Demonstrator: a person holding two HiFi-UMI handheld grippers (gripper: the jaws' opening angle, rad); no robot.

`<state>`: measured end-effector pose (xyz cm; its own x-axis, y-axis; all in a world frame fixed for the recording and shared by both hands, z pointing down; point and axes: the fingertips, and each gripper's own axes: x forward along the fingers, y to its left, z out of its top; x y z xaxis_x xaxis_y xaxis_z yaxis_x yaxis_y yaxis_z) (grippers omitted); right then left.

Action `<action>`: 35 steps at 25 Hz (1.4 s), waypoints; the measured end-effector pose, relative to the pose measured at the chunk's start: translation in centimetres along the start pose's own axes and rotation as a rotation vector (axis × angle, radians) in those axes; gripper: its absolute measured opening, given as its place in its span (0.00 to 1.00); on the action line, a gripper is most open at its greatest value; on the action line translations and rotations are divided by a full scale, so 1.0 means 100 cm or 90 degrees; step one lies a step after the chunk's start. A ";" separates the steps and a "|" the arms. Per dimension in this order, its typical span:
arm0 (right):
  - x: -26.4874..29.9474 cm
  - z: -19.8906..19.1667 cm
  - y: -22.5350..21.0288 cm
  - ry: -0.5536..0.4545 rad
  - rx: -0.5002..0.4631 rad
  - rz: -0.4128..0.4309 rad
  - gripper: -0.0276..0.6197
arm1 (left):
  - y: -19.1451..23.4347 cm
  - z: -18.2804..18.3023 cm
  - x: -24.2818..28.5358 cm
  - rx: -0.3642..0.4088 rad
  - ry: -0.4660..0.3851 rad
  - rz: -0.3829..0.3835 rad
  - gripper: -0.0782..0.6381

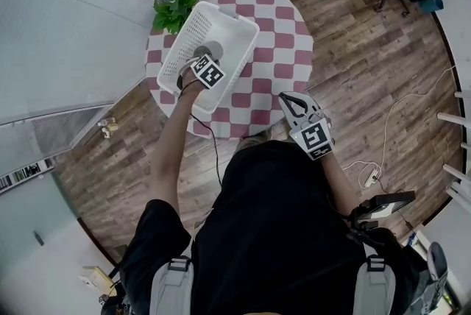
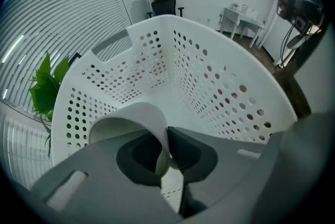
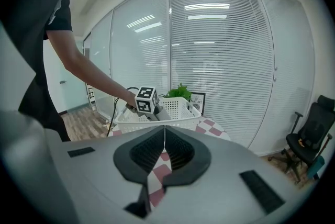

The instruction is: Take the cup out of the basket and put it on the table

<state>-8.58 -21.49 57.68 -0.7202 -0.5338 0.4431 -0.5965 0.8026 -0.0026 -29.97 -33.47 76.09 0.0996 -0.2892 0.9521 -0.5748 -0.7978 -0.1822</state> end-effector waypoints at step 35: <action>0.009 0.021 0.009 -0.034 -0.053 0.070 0.06 | 0.043 0.085 -0.222 -0.100 -0.361 0.213 0.16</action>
<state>-10.49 -21.84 56.19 -0.7983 -0.4533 0.3966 -0.4835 0.8749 0.0270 -27.72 -35.01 52.06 0.2814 -0.7744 0.5667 -0.7561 -0.5426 -0.3660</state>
